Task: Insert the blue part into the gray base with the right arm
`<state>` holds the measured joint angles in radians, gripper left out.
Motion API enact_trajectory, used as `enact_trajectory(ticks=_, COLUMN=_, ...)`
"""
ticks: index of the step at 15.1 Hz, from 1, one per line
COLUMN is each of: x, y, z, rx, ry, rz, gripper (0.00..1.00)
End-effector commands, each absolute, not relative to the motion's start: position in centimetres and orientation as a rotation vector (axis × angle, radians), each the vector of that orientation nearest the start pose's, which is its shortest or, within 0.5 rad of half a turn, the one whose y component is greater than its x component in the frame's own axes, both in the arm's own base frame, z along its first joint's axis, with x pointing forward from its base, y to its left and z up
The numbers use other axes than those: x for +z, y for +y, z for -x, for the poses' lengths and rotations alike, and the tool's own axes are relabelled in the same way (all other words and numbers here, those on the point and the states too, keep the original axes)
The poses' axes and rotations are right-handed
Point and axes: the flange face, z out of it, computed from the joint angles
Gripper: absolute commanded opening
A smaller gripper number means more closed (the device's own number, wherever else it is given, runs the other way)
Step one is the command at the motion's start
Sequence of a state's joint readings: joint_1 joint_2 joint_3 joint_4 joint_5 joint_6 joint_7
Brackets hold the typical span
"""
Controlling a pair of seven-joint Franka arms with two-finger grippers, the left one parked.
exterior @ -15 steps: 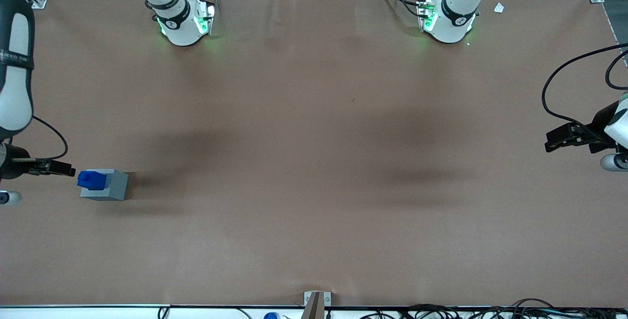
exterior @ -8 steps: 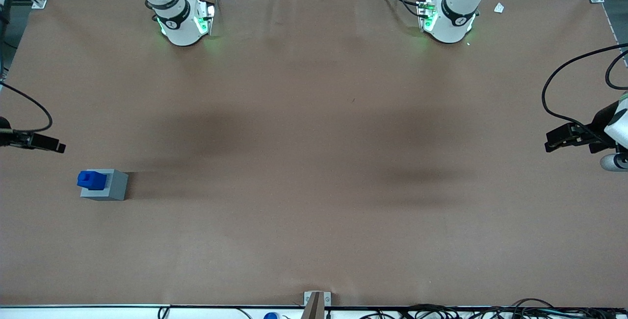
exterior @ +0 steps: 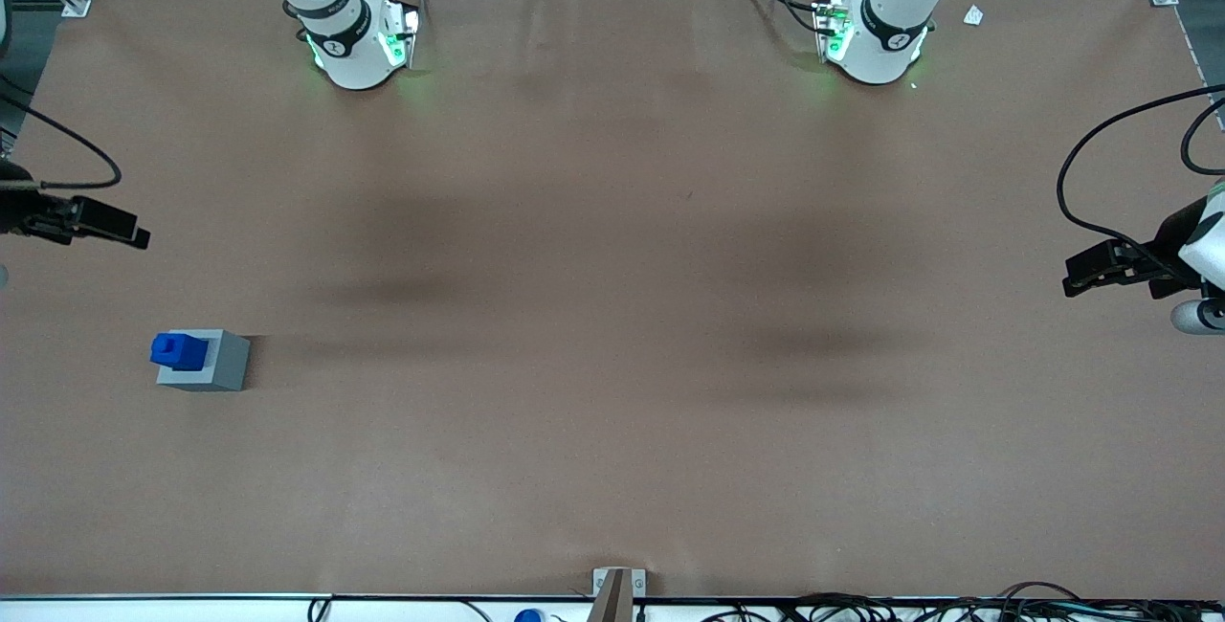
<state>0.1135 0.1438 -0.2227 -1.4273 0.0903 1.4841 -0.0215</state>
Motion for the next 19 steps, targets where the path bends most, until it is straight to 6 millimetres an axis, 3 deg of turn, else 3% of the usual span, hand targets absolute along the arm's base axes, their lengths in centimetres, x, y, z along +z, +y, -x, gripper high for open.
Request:
enact_trajectory(ticks=1, x=63.9, y=-3.0, z=-54.6, rx=0.094, ry=0.109, rz=3.058, gripper=1.00)
enact_trajectory(ticks=3, x=64.9, y=-1.7, z=-52.8, rx=0.127, ry=0.170, rz=3.051, gripper=1.00)
enact_trajectory(ticks=7, x=65.3, y=1.7, z=-48.3, rx=0.058, ry=0.057, rz=3.167, gripper=1.00)
enact_trajectory(ticks=13, x=65.8, y=2.1, z=-48.6, rx=0.014, ry=0.061, rz=3.160, gripper=1.00)
enact_trajectory(ticks=19, x=68.0, y=1.6, z=-49.8, rx=-0.057, ry=0.071, rz=3.159, gripper=1.00)
